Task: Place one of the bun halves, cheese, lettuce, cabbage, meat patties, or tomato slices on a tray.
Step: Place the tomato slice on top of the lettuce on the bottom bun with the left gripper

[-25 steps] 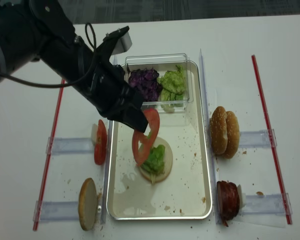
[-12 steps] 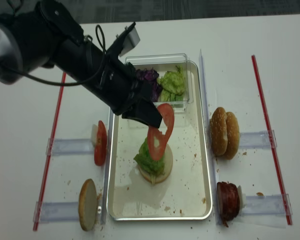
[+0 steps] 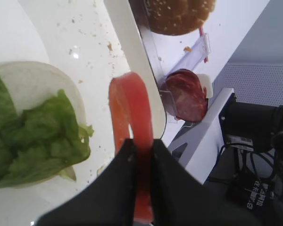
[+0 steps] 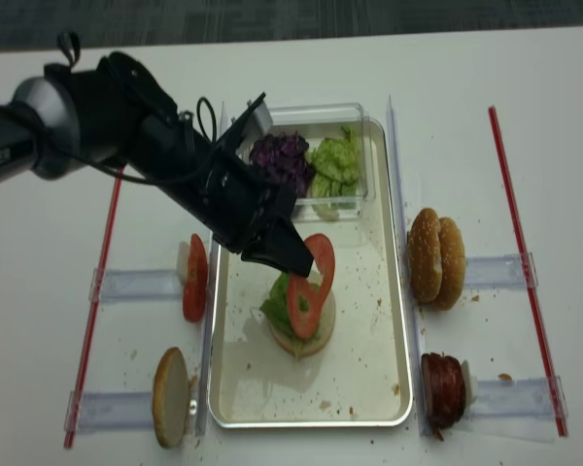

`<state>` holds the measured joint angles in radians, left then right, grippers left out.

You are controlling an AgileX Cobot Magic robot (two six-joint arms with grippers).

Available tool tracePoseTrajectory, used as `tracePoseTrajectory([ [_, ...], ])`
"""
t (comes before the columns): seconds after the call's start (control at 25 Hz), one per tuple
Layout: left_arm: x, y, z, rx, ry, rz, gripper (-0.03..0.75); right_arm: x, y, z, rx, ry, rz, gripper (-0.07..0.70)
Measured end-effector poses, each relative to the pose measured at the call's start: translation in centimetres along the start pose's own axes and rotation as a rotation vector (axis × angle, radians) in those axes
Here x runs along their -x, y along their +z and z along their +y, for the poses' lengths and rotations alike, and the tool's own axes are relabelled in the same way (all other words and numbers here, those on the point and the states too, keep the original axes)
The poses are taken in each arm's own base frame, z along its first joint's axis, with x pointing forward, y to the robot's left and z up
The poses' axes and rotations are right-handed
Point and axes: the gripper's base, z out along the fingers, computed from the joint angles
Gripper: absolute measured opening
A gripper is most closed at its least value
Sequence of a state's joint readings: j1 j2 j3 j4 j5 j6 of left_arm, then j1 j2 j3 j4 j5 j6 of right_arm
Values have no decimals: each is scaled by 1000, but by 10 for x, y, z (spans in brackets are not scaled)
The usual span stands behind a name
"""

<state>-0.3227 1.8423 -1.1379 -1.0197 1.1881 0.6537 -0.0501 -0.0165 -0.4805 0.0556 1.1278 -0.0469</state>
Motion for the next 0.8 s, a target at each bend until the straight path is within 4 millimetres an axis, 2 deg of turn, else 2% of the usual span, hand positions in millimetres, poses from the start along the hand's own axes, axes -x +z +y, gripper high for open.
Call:
tracePoseTrajectory([
  [0.24,4,11,24,-8,-72,17,29,0,0,0,0,0,0,613],
  [0.64,6,17,31,-21,-102,20,29,0,0,0,0,0,0,613],
  [0.8,6,24,40,-24,-130,40,29,0,0,0,0,0,0,613],
])
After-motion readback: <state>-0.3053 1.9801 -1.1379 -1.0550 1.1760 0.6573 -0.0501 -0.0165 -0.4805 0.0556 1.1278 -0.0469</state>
